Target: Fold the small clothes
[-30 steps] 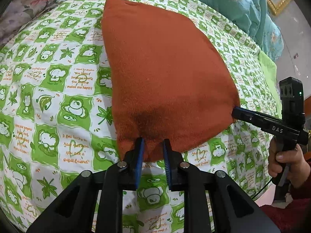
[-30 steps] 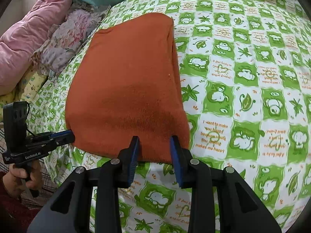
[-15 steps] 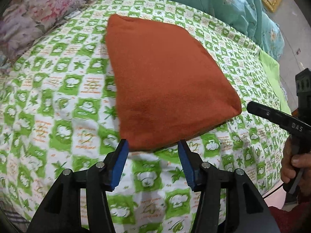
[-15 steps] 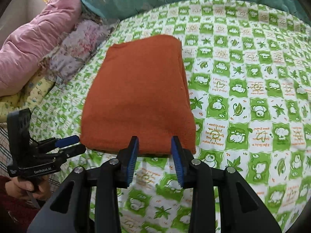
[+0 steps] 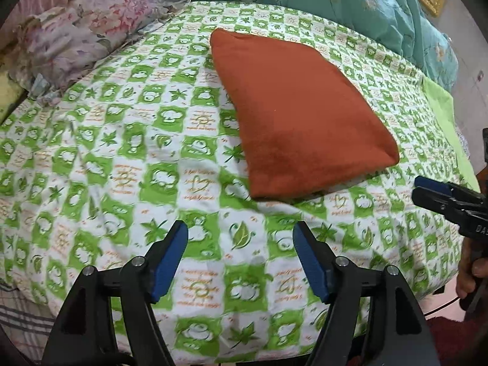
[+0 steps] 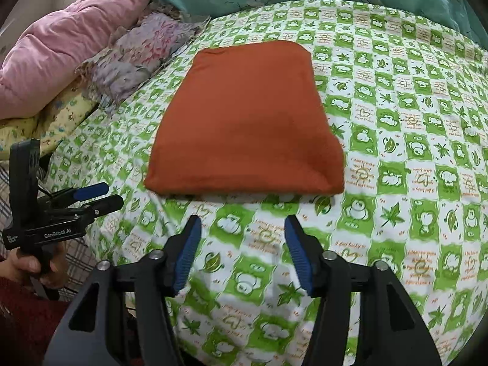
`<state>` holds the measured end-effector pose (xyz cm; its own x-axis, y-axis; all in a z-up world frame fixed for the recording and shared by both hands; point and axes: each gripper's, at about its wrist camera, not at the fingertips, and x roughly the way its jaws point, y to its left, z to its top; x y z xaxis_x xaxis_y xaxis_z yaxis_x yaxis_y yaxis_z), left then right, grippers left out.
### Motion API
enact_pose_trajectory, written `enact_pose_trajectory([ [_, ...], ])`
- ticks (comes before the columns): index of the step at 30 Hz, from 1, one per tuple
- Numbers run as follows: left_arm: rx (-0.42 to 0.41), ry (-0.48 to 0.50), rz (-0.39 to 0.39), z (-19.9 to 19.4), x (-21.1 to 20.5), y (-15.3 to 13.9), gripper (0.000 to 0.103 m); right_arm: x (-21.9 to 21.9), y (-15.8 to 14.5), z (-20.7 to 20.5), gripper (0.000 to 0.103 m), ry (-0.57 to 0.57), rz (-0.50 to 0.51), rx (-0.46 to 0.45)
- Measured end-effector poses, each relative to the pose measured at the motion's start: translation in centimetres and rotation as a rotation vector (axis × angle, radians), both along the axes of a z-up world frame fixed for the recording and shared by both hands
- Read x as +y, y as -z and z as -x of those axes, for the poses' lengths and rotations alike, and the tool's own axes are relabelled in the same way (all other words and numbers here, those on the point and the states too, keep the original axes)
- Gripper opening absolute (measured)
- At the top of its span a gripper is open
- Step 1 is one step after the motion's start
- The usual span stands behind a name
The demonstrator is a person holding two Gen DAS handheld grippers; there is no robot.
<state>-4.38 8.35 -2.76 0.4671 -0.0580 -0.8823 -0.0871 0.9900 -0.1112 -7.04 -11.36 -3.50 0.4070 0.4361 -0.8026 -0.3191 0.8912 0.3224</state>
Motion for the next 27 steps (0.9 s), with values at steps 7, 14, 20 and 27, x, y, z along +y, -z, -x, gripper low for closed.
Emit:
enact_pose_trajectory([
  [7,-0.02,0.012,-0.057,0.6,-0.3,-0.6,0.074,0.2,-0.1,1.3,0.07,-0.007,0.018,0.007],
  [14,-0.092,0.072,-0.122,1.0,-1.8,-3.0,0.082,0.5,-1.6,2.0,0.072,-0.014,0.039,-0.012],
  [20,-0.137,0.086,-0.134,-0.1,-2.4,-4.0,0.094,0.0,-4.0,1.2,0.091,0.011,0.019,-0.101],
  [27,-0.098,0.034,-0.112,-2.9,-2.1,-2.3,0.094,0.3,-1.9,-1.4,0.091,0.047,0.02,-0.053],
])
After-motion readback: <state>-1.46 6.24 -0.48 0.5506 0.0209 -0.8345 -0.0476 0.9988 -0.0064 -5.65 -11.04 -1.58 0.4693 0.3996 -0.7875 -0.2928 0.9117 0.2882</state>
